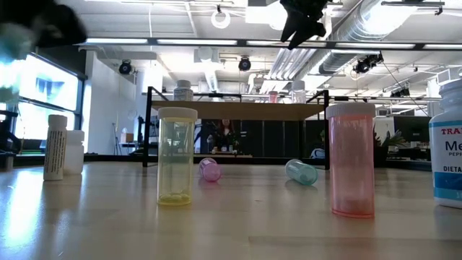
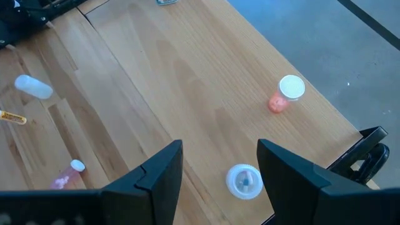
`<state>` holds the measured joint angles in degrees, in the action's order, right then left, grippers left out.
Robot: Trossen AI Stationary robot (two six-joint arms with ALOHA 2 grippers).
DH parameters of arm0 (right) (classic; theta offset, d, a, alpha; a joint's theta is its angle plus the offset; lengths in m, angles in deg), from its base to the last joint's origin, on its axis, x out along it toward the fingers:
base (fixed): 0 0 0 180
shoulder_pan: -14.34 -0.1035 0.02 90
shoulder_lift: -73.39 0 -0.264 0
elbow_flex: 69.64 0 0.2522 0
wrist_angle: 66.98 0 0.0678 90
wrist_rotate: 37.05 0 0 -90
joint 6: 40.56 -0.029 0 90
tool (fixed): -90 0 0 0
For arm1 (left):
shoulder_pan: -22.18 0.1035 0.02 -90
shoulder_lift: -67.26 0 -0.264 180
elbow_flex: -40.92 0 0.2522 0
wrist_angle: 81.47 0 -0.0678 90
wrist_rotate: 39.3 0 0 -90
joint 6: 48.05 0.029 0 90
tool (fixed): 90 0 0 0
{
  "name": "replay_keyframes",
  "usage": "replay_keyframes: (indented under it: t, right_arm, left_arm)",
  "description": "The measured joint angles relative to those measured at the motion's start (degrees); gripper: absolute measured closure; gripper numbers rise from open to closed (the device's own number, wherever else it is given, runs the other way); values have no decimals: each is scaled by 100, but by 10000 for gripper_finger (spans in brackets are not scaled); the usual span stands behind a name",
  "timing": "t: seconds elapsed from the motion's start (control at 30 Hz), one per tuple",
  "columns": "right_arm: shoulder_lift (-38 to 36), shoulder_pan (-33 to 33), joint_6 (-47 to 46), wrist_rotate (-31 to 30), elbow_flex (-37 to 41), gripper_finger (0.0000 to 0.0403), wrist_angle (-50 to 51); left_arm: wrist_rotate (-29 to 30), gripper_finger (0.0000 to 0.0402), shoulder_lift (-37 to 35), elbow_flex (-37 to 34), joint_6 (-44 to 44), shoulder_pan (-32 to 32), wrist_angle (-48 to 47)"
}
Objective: Pick and place medicine bottles onto shelf by color
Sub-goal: Put the bottom light blue medicine bottle on the shelf
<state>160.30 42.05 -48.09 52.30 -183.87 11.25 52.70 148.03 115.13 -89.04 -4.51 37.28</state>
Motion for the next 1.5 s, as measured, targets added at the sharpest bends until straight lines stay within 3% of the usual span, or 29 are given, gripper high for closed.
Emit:
replay_keyframes:
  t: [0.37, 0.63, 0.83, 1.13, 1.3, 1.5]
  right_arm:
    - [2, 0, -153, -2, 2, 206, -2]
    - [4, 0, -151, -1, 2, 206, -17]
    - [3, 0, -150, -2, 2, 206, -22]
    - [2, 0, -147, -6, 2, 206, -41]
    - [2, 0, -124, -157, 2, 206, -42]
    - [2, 0, -103, -354, 2, 206, -42]
  left_arm:
    - [106, 287, -1318, 5, 1290, 1839, -93]
    - [385, 287, -1602, 541, 2563, 3367, -558]
    - [423, 287, -1497, 1147, 3500, 4612, -759]
    - [420, 287, -983, 1913, 3954, 6198, -889]
    - [236, 287, -518, 2235, 3894, 6651, -890]
    - [-7, 287, -35, 2467, 3764, 6771, -1022]
